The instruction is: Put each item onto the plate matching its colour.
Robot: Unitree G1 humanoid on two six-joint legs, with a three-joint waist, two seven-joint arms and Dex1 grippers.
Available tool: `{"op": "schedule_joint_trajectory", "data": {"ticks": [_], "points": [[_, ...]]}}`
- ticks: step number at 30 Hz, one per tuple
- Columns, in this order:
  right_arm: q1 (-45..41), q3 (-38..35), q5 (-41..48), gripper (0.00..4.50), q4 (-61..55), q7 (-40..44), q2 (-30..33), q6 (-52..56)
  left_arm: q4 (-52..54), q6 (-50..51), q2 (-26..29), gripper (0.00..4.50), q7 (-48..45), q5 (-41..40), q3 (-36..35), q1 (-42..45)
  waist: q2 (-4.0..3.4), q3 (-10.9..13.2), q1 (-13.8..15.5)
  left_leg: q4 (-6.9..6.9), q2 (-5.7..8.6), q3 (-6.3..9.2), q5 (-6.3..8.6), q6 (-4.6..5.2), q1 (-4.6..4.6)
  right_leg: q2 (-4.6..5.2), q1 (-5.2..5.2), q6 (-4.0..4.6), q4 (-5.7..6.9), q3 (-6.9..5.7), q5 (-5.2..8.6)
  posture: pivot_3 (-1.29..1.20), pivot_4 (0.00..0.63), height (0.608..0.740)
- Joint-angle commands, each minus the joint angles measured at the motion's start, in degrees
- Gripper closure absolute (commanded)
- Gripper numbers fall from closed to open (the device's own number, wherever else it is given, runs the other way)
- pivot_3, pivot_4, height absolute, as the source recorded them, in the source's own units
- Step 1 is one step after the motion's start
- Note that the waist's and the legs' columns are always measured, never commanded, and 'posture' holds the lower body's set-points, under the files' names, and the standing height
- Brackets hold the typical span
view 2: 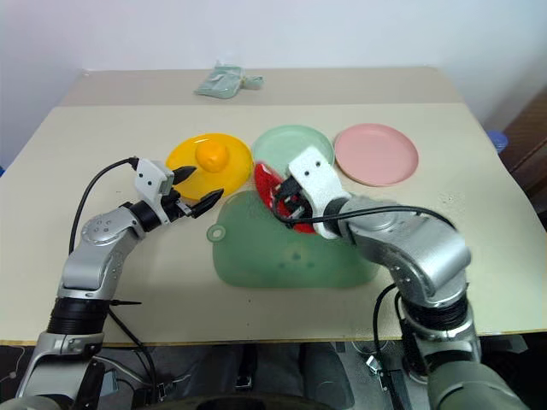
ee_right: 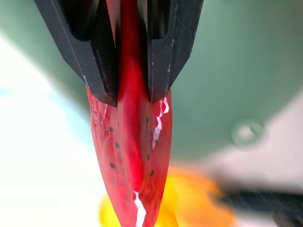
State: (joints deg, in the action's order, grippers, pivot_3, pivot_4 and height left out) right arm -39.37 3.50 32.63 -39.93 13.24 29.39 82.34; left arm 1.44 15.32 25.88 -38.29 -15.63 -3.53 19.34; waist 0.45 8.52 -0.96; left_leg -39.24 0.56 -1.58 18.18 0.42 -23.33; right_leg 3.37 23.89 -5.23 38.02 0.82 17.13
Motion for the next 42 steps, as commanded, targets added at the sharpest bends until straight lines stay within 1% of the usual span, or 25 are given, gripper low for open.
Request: {"op": "schedule_joint_trajectory", "data": {"ticks": [1,5,8,10,11,14,15,19,21,22,25,27,30,32,34,39,41,42], "points": [[-3.0,-4.8,-8.2,3.77,10.6,-1.2,6.2,-10.0,2.0,-0.9,0.0,0.0,-0.4,-1.5,-1.1,0.4,0.03,0.0,0.2,-0.01,0.0,0.0,0.0,-0.01,0.0,0.0,-0.03,0.0,0.0,-0.01,0.0,0.0,0.15,0.74],[-1.2,-6.3,-15.5,3.77,26.8,-2.3,10.6,-20.3,4.9,0.9,-0.3,0.0,-3.5,-4.8,-0.1,-0.9,0.06,0.0,0.3,-0.03,0.02,-0.01,-0.1,-0.18,0.0,0.03,-0.08,0.0,-0.06,-0.01,0.0,0.0,0.15,0.74],[-1.5,-8.0,-18.2,3.77,39.6,-1.9,9.7,-29.5,7.7,2.2,-0.2,0.0,-5.5,-5.6,2.2,-2.2,0.05,0.0,0.0,0.0,0.02,-0.06,-0.12,-0.2,-0.01,0.02,-0.05,0.0,-0.05,0.01,0.0,0.0,0.15,0.74],[-2.2,-7.5,-19.8,3.77,48.4,0.2,9.7,-36.2,9.2,2.7,-0.7,0.0,-5.8,-5.3,4.1,-2.7,0.03,0.0,-0.1,0.01,0.01,-0.12,-0.14,-0.22,0.0,0.0,-0.02,0.0,-0.03,0.06,0.0,0.0,0.15,0.74],[-2.4,-7.4,-20.2,3.77,50.9,1.1,9.7,-38.1,9.6,2.9,-0.9,0.0,-5.6,-5.2,4.5,-2.7,0.03,0.0,-0.1,0.01,0.01,-0.14,-0.14,-0.23,0.01,-0.02,-0.02,0.0,-0.02,0.07,0.0,0.0,0.15,0.74],[-2.7,-7.1,-21.3,2.85,54.1,4.1,10.1,-42.8,10.4,3.5,-1.4,0.0,-5.0,-5.1,5.2,-2.9,0.01,0.0,-0.1,0.01,0.0,-0.15,-0.17,-0.2,0.0,-0.04,0.0,0.0,0.0,0.09,0.0,0.0,0.15,0.74],[-2.1,-7.1,-21.2,2.44,52.7,5.6,10.5,-43.8,10.6,3.6,-1.6,0.0,-4.7,-5.1,5.3,-3.1,0.01,0.0,-0.1,0.01,-0.02,-0.15,-0.17,-0.2,0.0,-0.05,0.01,0.0,0.01,0.09,0.0,0.0,0.15,0.74],[2.3,-8.2,-22.0,0.43,44.5,9.5,12.7,-49.2,11.5,4.2,-1.9,0.0,-4.2,-5.1,5.5,-3.9,0.0,0.0,0.1,0.01,-0.03,-0.15,-0.17,-0.2,0.0,-0.06,0.01,-0.01,0.02,0.11,0.0,0.0,0.15,0.74],[4.9,-9.4,-20.9,0.43,39.8,12.5,14.5,-49.7,11.8,4.4,-1.8,0.0,-4.1,-5.1,5.5,-4.0,0.0,0.0,0.5,0.0,-0.02,-0.14,-0.17,-0.19,-0.01,-0.05,0.0,-0.01,0.02,0.11,-0.01,0.0,0.15,0.74],[7.4,-10.9,-18.6,0.43,35.7,15.8,15.8,-49.8,11.8,4.4,-1.7,0.0,-4.2,-5.2,5.4,-4.1,0.0,0.0,0.7,-0.01,-0.02,-0.13,-0.17,-0.19,-0.02,-0.04,-0.01,-0.01,0.01,0.1,-0.01,0.0,0.15,0.74],[17.2,-15.2,-10.5,0.43,22.8,25.8,20.2,-45.9,11.2,4.3,-1.3,0.0,-4.7,-5.3,5.4,-3.8,0.0,0.0,1.4,-0.03,-0.02,-0.11,-0.15,-0.15,-0.02,-0.04,-0.05,-0.02,-0.02,0.09,-0.01,0.0,0.15,0.74],[23.0,-16.2,-8.8,0.43,17.8,29.3,22.8,-44.5,10.9,4.1,-1.1,0.0,-5.0,-5.3,5.5,-3.5,0.0,0.0,1.5,-0.02,-0.03,-0.09,-0.01,0.1,-0.01,-0.04,-0.08,-0.01,-0.04,0.08,-0.01,0.0,0.15,0.74],[31.6,-16.0,-10.9,0.43,14.3,29.4,23.9,-45.0,10.1,4.0,-1.2,0.0,-6.0,-5.5,6.1,-2.5,0.02,0.0,1.6,-0.03,-0.04,-0.04,0.0,0.13,0.15,-0.03,-0.27,-0.01,-0.08,0.05,-0.01,0.0,0.15,0.74],[34.5,-15.5,-11.2,0.43,13.4,29.0,23.4,-45.1,9.7,3.9,-1.1,0.0,-6.6,-5.4,6.5,-2.0,0.02,0.0,1.6,-0.03,-0.04,-0.02,0.02,0.16,0.34,-0.02,-0.48,-0.01,-0.12,0.05,0.0,0.0,0.15,0.74],[35.4,-14.5,-12.0,0.43,13.6,27.9,22.5,-45.3,9.5,3.9,-1.2,0.0,-6.8,-5.3,6.7,-1.7,0.01,0.0,1.3,-0.03,-0.03,-0.03,0.02,0.17,0.4,-0.01,-0.52,-0.01,-0.12,0.05,0.0,0.0,0.15,0.74],[34.1,-11.9,-13.7,0.43,16.1,25.0,19.7,-44.2,9.2,3.6,-1.1,0.0,-6.9,-5.1,6.6,-1.4,0.01,0.0,1.3,0.03,-0.04,-0.02,0.0,0.13,0.46,-0.03,-0.52,0.0,-0.1,0.05,0.0,0.0,0.15,0.74],[33.8,-11.5,-13.2,0.43,17.0,24.9,19.0,-42.6,9.3,3.6,-0.9,0.0,-6.8,-5.1,6.4,-1.5,0.01,0.0,1.4,0.01,-0.04,-0.03,0.0,0.13,0.46,-0.02,-0.54,0.0,-0.11,0.05,0.0,0.0,0.15,0.74],[33.7,-11.4,-13.0,0.65,17.3,25.0,18.7,-42.2,9.3,3.6,-0.8,0.0,-6.8,-5.1,6.4,-1.6,0.01,0.0,1.5,0.0,-0.03,-0.02,-0.01,0.12,0.46,-0.02,-0.54,0.0,-0.11,0.05,0.0,0.0,0.15,0.74]]}}
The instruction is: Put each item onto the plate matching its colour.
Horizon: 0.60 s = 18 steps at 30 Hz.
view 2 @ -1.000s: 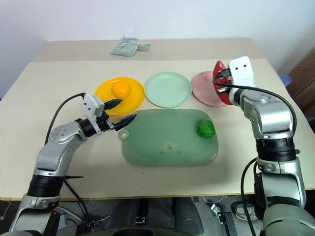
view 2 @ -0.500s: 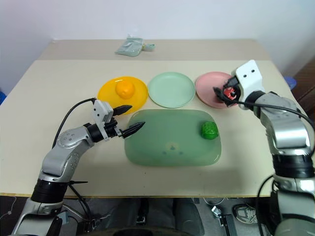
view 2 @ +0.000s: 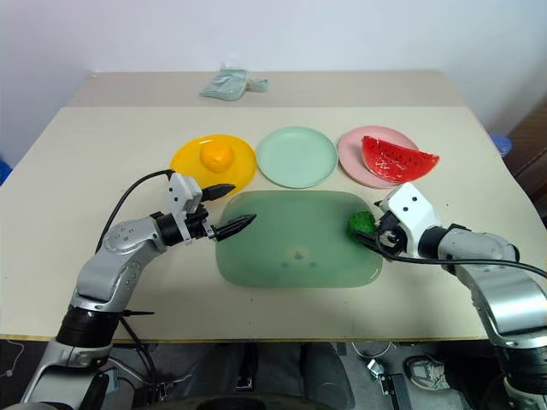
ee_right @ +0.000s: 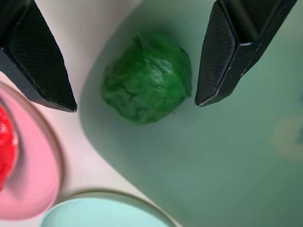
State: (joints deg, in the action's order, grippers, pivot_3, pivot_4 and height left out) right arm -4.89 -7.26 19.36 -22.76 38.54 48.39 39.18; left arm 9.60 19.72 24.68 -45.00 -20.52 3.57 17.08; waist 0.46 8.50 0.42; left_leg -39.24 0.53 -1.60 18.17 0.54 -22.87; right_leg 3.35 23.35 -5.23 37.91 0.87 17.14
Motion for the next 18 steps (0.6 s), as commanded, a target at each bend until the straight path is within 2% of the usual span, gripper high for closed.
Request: {"op": "schedule_joint_trajectory", "data": {"ticks": [1,2,5,6,9,13,16,18], "points": [[-0.8,-0.6,0.6,0.93,0.4,-0.3,-0.6,2.0,1.3,-0.9,0.5,0.0,0.0,-0.1,-0.8,0.5,0.0,0.0,0.3,0.0,0.0,0.0,0.0,0.0,0.0,0.0,0.0,0.0,0.0,0.0,0.0,0.0,0.15,0.74],[-0.9,-0.5,0.6,1.23,0.6,-0.4,-0.8,2.5,1.4,-0.9,0.5,0.0,0.1,-0.1,-1.0,0.3,0.0,0.0,0.3,0.0,0.0,0.0,0.0,-0.01,0.0,0.0,0.0,0.0,0.0,-0.01,0.0,0.0,0.15,0.74],[-1.6,0.0,-0.3,2.55,0.5,-0.5,-1.1,1.5,1.6,-0.9,0.7,0.0,0.5,-0.1,-1.3,0.0,0.0,0.0,0.2,0.0,0.0,0.0,0.0,0.0,0.0,0.0,-0.02,0.0,-0.01,0.0,0.0,0.0,0.15,0.74],[-2.2,-0.1,0.0,2.74,0.0,-0.3,-1.4,0.9,1.5,-1.0,0.9,0.0,0.6,0.0,-1.4,-0.1,0.0,0.0,0.2,0.0,0.0,0.0,0.0,0.01,0.0,0.0,-0.01,0.0,-0.01,-0.01,0.0,0.0,0.15,0.74],[-5.4,0.1,0.2,2.74,-1.5,0.0,-2.4,-1.8,1.2,-1.3,1.5,0.0,1.2,0.2,-2.4,-0.6,0.0,0.0,0.0,0.01,0.0,0.0,0.0,0.0,0.01,0.0,0.0,0.0,-0.01,-0.01,0.0,0.0,0.15,0.74],[-16.9,4.0,-1.2,2.74,0.6,-4.8,-9.2,-1.5,-0.4,-2.1,2.7,0.0,2.2,0.5,-4.7,-1.4,-0.01,0.0,-1.2,0.05,0.0,0.01,-0.02,-0.03,0.06,-0.02,0.01,0.0,0.04,0.0,0.0,0.0,0.15,0.74],[-27.7,9.8,-6.5,2.74,10.0,-10.4,-16.8,-1.9,-2.1,-3.3,3.3,0.0,3.6,1.3,-6.4,-1.9,-0.01,0.0,-1.5,0.1,-0.01,0.0,-0.06,-0.1,0.13,-0.07,0.01,0.01,0.07,0.02,0.01,0.0,0.15,0.74],[-34.4,12.6,-10.3,2.74,21.3,-14.4,-22.5,-4.8,-2.1,-3.6,3.7,0.0,4.3,1.5,-7.5,-2.5,0.0,0.0,-1.5,0.1,-0.01,0.0,-0.18,-0.32,0.12,-0.07,0.03,0.02,0.07,0.02,0.01,0.0,0.15,0.74]]}}
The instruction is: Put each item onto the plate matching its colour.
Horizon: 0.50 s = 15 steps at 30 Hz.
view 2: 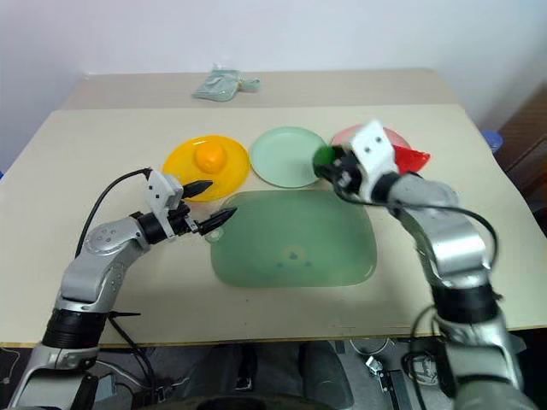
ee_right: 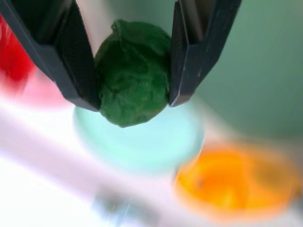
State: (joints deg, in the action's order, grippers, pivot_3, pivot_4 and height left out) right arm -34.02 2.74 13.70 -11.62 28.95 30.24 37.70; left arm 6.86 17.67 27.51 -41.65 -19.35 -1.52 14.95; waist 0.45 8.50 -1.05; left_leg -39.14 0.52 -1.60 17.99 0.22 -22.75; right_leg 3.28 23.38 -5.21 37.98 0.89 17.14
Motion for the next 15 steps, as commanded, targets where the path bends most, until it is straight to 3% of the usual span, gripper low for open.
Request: {"op": "schedule_joint_trajectory", "data": {"ticks": [1,4,7,10,15], "points": [[-7.8,3.4,-6.1,2.74,15.5,-6.2,-6.4,-4.8,1.0,-1.6,1.1,0.0,1.3,0.3,-2.9,-0.9,0.01,0.0,0.2,-0.01,0.0,-0.01,-0.02,-0.03,0.0,0.0,-0.01,0.0,0.0,0.0,0.0,0.0,0.15,0.74],[-11.7,3.7,-7.6,2.74,25.7,-6.4,-9.7,-9.9,3.2,-1.4,1.4,0.0,2.0,0.0,-3.4,-2.8,0.01,0.0,0.5,-0.02,0.04,-0.01,-0.03,-0.05,-0.09,0.07,0.04,0.0,0.0,-0.04,0.0,0.0,0.15,0.74],[-12.3,3.1,-8.1,1.48,29.5,-5.2,-10.1,-15.5,5.4,-1.0,1.2,0.0,3.2,-0.1,-3.7,-4.6,0.01,0.0,0.4,-0.05,0.11,0.0,0.02,0.04,-0.33,0.15,0.16,-0.02,0.07,-0.07,-0.01,0.0,0.15,0.74],[-9.3,0.6,-6.9,0.07,25.1,-3.9,-8.5,-19.0,6.8,-0.6,1.2,0.0,4.9,-0.1,-4.6,-6.4,0.01,0.0,0.1,-0.09,0.16,-0.01,0.04,0.06,-0.53,0.2,0.36,-0.03,0.09,-0.07,-0.02,0.0,0.15,0.74],[1.4,-6.2,-2.1,0.07,12.6,4.0,0.1,-18.6,4.6,-2.6,2.5,0.0,8.1,2.2,-7.9,-8.2,0.0,0.0,0.6,-0.09,0.14,0.0,0.01,0.02,-0.51,0.19,0.4,-0.03,0.08,-0.09,-0.02,0.0,0.15,0.74]]}}
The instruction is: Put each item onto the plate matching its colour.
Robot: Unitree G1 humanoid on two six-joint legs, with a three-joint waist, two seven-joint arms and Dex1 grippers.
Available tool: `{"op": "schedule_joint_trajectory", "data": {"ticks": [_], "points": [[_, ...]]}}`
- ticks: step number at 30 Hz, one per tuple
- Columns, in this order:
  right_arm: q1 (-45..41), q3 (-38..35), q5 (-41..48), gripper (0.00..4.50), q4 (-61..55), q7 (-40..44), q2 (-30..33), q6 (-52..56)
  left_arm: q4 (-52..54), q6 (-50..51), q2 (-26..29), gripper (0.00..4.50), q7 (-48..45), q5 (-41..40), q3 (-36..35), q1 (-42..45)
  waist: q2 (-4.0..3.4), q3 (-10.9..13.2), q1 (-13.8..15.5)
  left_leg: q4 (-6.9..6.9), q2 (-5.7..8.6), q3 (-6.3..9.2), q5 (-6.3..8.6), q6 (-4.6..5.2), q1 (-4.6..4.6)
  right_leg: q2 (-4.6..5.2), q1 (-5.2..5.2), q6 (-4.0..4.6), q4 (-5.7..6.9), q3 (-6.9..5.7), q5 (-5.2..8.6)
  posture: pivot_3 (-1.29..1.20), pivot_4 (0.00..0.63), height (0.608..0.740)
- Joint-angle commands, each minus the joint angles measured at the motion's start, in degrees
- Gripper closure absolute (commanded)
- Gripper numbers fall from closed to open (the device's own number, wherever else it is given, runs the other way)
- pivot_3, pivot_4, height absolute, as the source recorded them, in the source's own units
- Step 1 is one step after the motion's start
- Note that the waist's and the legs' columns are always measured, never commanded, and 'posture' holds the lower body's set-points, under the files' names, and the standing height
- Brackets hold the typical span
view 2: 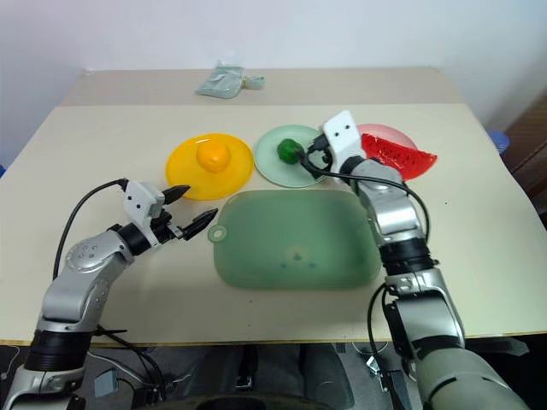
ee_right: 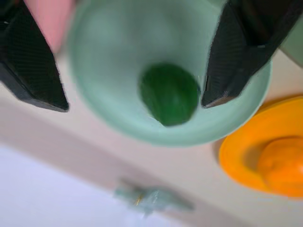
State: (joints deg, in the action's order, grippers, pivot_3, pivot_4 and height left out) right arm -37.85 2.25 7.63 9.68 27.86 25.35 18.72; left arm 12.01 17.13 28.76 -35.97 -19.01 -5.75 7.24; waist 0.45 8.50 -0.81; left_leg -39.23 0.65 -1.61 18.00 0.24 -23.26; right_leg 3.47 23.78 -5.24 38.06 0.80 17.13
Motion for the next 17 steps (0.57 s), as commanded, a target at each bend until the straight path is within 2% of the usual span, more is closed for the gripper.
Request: {"op": "schedule_joint_trajectory", "data": {"ticks": [1,5,8,12,17], "points": [[9.1,-8.5,6.7,0.07,-11.8,8.2,7.8,1.8,-1.7,-2.9,1.6,0.0,3.7,2.7,-5.1,-0.7,0.0,0.0,0.3,0.0,0.0,0.02,0.0,0.01,-0.01,0.0,-0.02,0.0,-0.02,-0.01,0.0,0.0,0.15,0.74],[23.1,-17.7,12.2,0.07,-17.1,15.6,16.8,5.1,-4.5,-5.2,3.1,0.0,5.2,3.5,-9.4,-2.6,0.0,0.0,0.3,0.01,-0.01,0.04,0.18,0.31,0.02,0.0,-0.11,0.0,-0.11,-0.02,0.0,0.0,0.15,0.74],[30.3,-22.8,13.9,0.07,-18.3,17.3,19.5,5.5,-5.8,-6.5,4.8,0.0,4.4,3.5,-11.8,-5.0,-0.01,0.0,-0.2,0.06,-0.05,0.03,0.21,0.37,0.22,0.01,-0.27,0.01,-0.16,-0.01,0.0,0.0,0.15,0.74],[35.0,-25.6,14.4,0.07,-17.7,18.1,20.3,5.0,-5.6,-7.1,5.4,0.0,4.1,3.0,-13.5,-7.4,-0.02,0.0,-0.3,0.27,-0.11,-0.04,0.22,0.36,0.81,0.01,-0.71,0.04,-0.18,0.03,0.02,0.0,0.15,0.74],[34.6,-24.1,13.6,0.07,-16.0,18.0,19.7,4.0,-2.6,-5.6,4.4,0.0,5.5,2.4,-14.1,-9.2,-0.01,0.0,0.1,0.25,-0.11,-0.04,0.23,0.36,0.83,0.05,-0.77,0.04,-0.23,0.03,0.02,0.0,0.15,0.74]]}}
